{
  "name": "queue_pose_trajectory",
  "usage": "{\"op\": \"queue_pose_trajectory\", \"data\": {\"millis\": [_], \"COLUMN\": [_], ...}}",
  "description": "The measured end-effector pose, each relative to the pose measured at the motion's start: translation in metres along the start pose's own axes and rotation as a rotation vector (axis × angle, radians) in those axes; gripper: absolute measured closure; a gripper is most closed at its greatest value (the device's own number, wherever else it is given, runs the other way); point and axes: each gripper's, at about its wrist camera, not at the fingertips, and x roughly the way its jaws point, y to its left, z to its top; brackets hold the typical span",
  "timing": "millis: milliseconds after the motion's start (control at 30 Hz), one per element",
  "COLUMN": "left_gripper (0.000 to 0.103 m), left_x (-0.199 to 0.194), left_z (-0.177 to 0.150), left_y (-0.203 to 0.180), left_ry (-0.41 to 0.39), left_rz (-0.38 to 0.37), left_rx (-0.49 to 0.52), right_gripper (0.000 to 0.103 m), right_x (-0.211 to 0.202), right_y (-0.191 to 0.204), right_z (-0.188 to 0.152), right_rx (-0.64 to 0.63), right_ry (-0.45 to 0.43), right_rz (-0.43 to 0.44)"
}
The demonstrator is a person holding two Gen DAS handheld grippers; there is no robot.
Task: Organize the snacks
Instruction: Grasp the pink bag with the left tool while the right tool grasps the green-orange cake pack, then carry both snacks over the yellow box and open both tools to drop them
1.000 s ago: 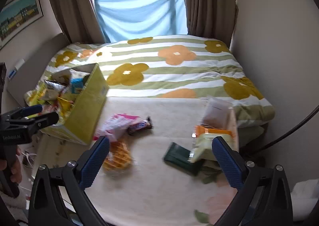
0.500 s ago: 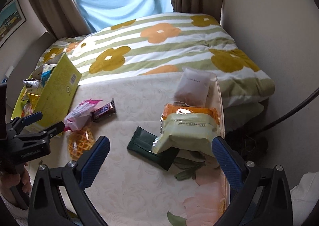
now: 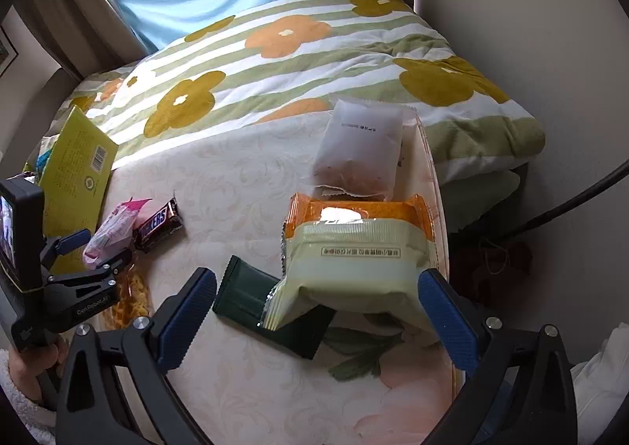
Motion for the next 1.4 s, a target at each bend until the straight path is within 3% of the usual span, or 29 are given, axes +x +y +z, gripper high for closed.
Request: {"op": "queue_pose_trajectory", "data": {"millis": [233,500,800,1200,1400], "left_gripper": [0.039,0.054,0.057,0.057,0.057], "left_x": [0.017,0.019,0.011,-0.015,-0.030], "left_z": [0.008,0.011,0.010,0.012,0.009], "left_y": [0.005,0.003,0.010,0.009,0.009], "left_ry": [0.052,0.059,0.071,0.018,-0.005], "left_rz": [-0.051,-0.074,-0.112,-0.120,-0.117], "left_rx": [0.000,0.017,-0.024,-0.034,-0.049], "right_gripper": [0.001,0.001,0.001,0.001,0.022], "right_x": [0.015,0.030,0.041,0.058,0.051], "right_y": [-0.004,-0.011,-0.015,-0.019,-0.018], "right_z": [0.006,0.007,0.005,0.003,-0.001], "right_rx": [0.015,0.033,0.036,0.021,0.011], "right_ry": [0.036,0.060,0.076,0.104,0.081], "right_rz": [-0.035,-0.069,-0.086,-0.061,-0.035]}}
